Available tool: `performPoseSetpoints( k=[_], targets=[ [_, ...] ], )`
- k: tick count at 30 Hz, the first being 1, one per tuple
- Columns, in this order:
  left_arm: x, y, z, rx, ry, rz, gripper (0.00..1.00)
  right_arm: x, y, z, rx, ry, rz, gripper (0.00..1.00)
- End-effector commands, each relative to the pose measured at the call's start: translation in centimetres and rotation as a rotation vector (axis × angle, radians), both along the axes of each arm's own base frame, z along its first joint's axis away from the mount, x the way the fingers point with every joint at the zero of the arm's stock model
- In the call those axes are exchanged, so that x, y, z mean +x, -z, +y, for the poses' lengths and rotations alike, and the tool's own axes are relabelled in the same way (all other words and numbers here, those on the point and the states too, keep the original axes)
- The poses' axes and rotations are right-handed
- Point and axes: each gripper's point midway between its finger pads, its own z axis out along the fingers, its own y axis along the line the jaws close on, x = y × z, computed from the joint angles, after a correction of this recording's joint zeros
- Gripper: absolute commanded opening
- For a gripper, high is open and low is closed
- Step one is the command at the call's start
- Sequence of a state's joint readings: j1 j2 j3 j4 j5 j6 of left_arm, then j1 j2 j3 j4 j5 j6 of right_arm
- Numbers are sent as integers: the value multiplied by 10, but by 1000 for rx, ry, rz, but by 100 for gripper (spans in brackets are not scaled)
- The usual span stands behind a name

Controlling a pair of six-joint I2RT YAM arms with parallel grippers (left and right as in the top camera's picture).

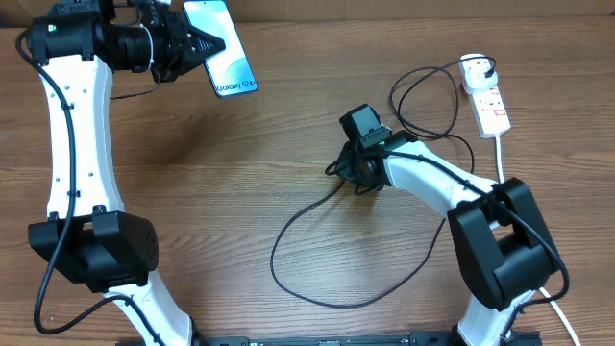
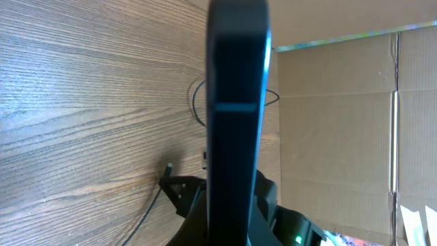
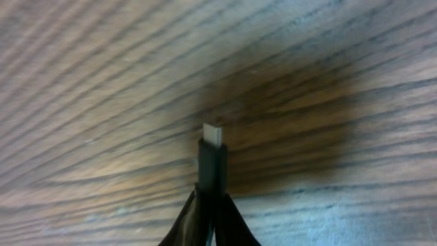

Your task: Plug charger to phone and switch on socket

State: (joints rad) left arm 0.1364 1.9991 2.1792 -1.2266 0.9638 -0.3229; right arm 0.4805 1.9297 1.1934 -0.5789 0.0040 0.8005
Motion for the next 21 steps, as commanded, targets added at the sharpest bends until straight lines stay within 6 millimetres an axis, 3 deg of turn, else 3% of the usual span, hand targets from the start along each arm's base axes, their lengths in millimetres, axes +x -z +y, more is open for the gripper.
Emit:
performPoseSetpoints(
  k=[1,10,14,21],
  targets=[
    [0,-4,-5,-17,13,-8,4,0,8,-2,-27,12,0,11],
    [0,-4,-5,-14,17,-13,4,6,6,-3,-17,21,-18,25],
    [0,-4,-5,-14,17,-13,4,9,6,-12,8,100,1,26],
    [0,-4,-5,-14,16,-13,4,10,3,-12,193,142,94,25]
  ],
)
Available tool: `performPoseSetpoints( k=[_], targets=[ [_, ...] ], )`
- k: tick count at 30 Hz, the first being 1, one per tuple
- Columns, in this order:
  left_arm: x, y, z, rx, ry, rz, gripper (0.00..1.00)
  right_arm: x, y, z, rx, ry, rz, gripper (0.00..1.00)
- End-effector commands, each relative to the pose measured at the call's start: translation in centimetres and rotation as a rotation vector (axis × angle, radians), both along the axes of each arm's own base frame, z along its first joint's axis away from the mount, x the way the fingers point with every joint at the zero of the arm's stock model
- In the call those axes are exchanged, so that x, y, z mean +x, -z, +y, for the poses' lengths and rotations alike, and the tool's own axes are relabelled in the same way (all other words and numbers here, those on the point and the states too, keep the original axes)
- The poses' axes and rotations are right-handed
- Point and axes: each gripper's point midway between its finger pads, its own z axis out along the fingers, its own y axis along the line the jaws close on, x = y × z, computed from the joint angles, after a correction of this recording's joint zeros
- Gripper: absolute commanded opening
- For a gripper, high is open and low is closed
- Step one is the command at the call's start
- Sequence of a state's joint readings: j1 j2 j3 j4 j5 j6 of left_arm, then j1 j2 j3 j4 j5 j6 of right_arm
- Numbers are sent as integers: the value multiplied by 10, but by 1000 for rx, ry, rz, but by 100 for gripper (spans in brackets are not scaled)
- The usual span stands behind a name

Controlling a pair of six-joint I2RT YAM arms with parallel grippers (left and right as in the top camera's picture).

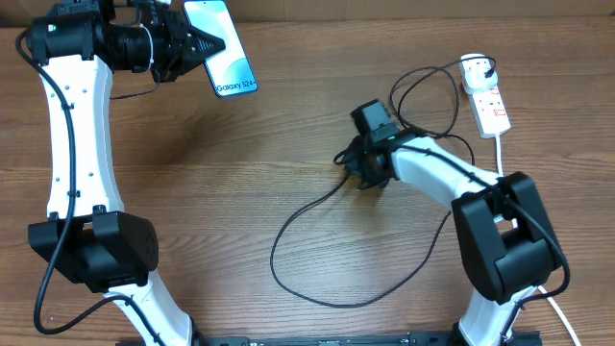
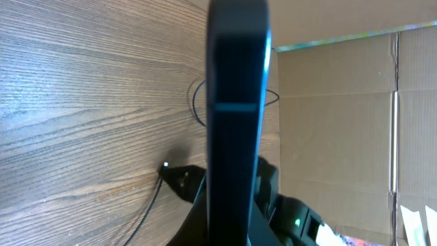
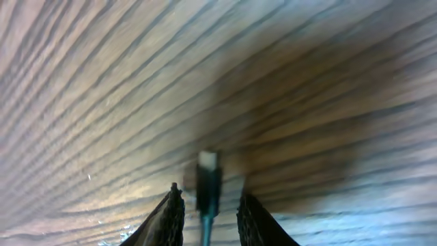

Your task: Plug charger to phone and switch on socket

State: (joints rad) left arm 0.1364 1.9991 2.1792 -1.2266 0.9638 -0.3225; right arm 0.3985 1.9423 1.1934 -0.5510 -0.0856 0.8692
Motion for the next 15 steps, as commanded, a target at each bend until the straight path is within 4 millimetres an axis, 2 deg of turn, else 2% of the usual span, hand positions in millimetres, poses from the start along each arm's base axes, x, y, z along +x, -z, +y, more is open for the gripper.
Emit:
performPoseSetpoints(
  k=[1,9,15],
  targets=[
    [0,-4,-4,-11,14,-12,4,-4,0,4,116,19,64,25],
    [0,-1,-2,5,5,-6,4,-19,-2,23,173,-7,116,25],
    [0,-1,-2,4,5,-3,4,-16,2,17,119,31,99,24]
  ],
)
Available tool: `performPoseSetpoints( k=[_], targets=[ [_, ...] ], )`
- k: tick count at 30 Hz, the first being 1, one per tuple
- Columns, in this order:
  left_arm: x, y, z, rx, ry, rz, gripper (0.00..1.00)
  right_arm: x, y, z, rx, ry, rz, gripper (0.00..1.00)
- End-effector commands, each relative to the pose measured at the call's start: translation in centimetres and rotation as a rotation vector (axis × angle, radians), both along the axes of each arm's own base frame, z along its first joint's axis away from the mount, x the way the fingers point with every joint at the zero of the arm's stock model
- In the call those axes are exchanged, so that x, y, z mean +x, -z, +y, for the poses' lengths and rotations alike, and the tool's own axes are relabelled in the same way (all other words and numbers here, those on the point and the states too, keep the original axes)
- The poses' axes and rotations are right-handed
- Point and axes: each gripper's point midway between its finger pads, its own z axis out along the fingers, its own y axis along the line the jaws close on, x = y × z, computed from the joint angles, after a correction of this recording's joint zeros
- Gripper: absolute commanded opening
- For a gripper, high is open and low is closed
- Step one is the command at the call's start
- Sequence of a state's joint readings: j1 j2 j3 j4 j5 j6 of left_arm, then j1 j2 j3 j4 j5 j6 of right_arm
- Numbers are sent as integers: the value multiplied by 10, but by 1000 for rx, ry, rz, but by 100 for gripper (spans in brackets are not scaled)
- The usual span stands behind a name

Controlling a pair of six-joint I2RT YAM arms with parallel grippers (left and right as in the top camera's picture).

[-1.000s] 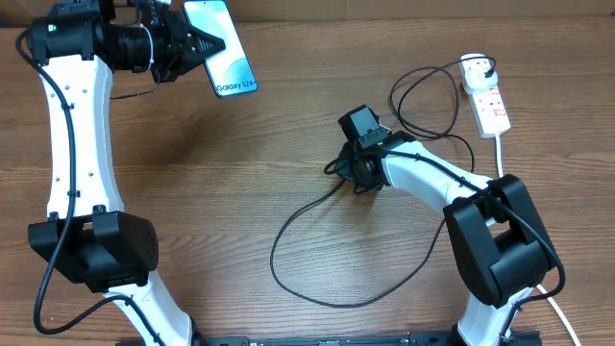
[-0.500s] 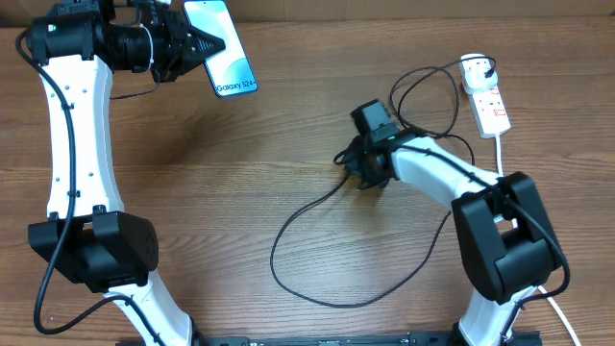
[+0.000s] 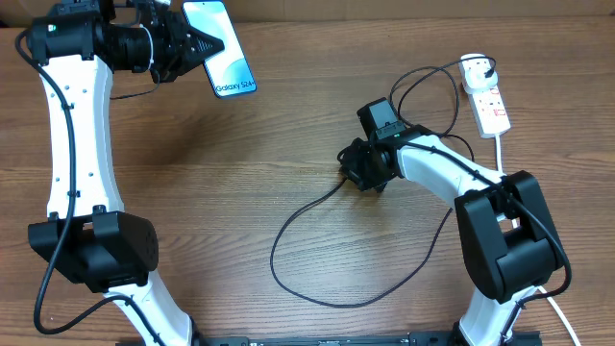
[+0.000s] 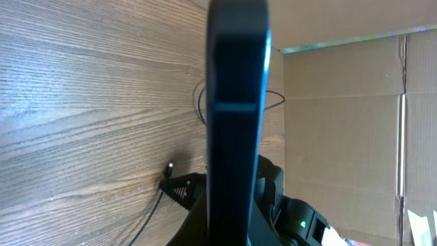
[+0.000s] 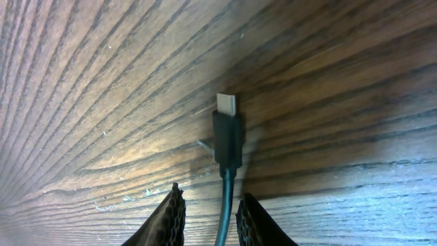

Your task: Plug charger to phone and switch on socket

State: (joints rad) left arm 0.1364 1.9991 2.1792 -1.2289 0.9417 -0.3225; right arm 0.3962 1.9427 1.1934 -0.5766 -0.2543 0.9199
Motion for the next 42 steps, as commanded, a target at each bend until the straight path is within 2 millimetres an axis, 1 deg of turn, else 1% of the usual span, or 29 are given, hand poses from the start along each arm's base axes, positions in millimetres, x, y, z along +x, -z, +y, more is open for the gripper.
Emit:
performPoseSetpoints(
  k=[1,7,15,23,29,36,39,42],
  targets=[
    [-1,-4,-5,-15,16,-7,4,2,5,-7,-37,35,-2,22],
    [-2,-3,-5,-15,16,-1,4,7,7,-15,-84,51,-23,21],
    [-2,-3,-5,-15,16,0,4,9,6,-16,-81,54,-29,21],
    [-2,-3,-5,-15,16,0,4,9,4,-10,-47,45,-29,12],
    [-2,-3,-5,-15,16,0,4,10,4,-9,-45,44,-31,8],
    [-3,-2,-5,-16,16,7,4,8,5,-10,-47,44,-25,9],
    [-4,-2,-5,-16,16,10,4,6,8,-10,-50,42,-17,9],
    [-4,-2,-5,-16,17,11,4,2,15,-11,-58,42,2,9]
  ],
)
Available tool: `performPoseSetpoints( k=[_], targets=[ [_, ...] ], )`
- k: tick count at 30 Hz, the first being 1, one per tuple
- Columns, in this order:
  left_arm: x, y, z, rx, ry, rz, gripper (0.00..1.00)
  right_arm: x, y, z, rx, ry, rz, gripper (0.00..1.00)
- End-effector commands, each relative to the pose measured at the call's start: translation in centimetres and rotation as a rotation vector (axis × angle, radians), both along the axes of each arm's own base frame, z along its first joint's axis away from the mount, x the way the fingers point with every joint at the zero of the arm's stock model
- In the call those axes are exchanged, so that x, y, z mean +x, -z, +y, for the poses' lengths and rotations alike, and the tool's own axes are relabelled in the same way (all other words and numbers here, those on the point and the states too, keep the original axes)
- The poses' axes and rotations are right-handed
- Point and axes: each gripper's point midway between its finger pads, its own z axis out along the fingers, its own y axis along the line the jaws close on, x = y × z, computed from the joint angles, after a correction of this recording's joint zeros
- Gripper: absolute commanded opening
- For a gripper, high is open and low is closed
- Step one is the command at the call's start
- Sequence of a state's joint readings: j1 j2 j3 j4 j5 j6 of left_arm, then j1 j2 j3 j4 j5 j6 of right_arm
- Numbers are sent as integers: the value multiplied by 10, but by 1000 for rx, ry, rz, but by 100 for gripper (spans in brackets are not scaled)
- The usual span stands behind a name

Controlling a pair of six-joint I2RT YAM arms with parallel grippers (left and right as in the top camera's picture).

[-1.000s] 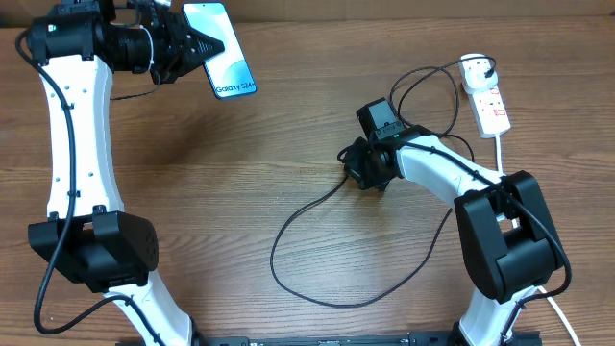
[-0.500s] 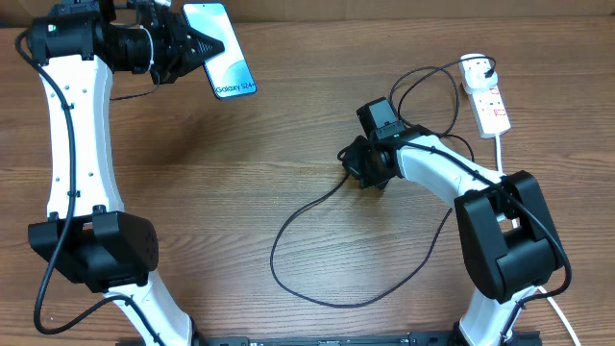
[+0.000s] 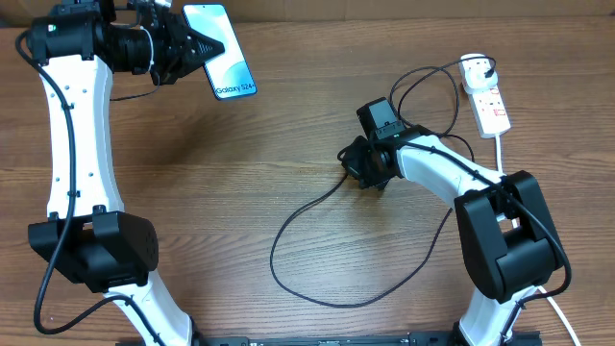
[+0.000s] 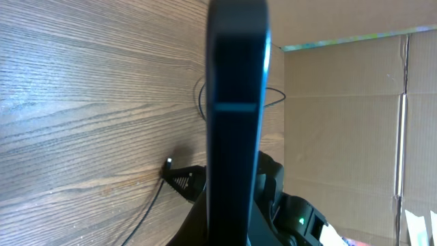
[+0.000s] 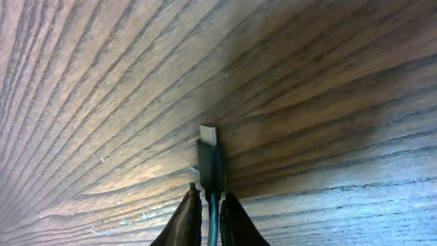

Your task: Plug charger to phone and switch on socket

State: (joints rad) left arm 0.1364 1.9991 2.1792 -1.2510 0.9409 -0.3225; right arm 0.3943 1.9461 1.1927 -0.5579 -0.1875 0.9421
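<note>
The phone (image 3: 223, 48), screen lit and reading Galaxy S24+, is held in the air at the far left by my left gripper (image 3: 197, 46). In the left wrist view the phone (image 4: 237, 102) shows edge-on, with the left gripper (image 4: 235, 222) shut on its lower end. The black charger cable (image 3: 288, 226) loops across the table. Its plug (image 5: 210, 154), with a silver tip, lies on the wood. My right gripper (image 5: 211, 199) is down at the table (image 5: 328, 82), its fingers (image 5: 194, 205) pressed on the cable just behind the plug. The white socket strip (image 3: 492, 104) lies at the far right.
A white adapter (image 3: 476, 67) sits in the strip's far end, with the cable coiling from it. Cardboard walls (image 4: 341, 123) stand behind the table. A white lead (image 3: 557, 308) runs off the near right corner.
My right gripper's fingers were spread wide on either side of the cable; now they are closed on it just behind the plug. The left arm and phone have not moved.
My right gripper was first shut on the plug close over the wood. Then its fingers stood apart with the plug between them, then wide apart with the plug lying on the table. Now they are closed on the cable again. My left gripper held the phone aloft throughout.
</note>
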Motion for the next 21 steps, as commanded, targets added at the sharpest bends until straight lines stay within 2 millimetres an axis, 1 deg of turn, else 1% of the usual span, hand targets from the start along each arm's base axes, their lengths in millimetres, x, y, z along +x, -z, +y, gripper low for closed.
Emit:
performPoseSetpoints(
  k=[1,5,10,13,21],
  targets=[
    [-1,-4,-5,-14,18,-10,4,-7,15,-2,-8,-1,40,9],
    [-1,-4,-5,-13,17,-10,4,-8,22,0,-1,-4,49,9],
    [-1,-4,-5,-12,17,-10,4,-7,21,0,1,-4,47,7],
    [-1,-4,-5,-12,17,-10,4,-7,21,0,1,-5,46,4],
    [-1,-4,-5,-12,17,-10,4,-5,17,5,29,-17,37,4]
  ],
)
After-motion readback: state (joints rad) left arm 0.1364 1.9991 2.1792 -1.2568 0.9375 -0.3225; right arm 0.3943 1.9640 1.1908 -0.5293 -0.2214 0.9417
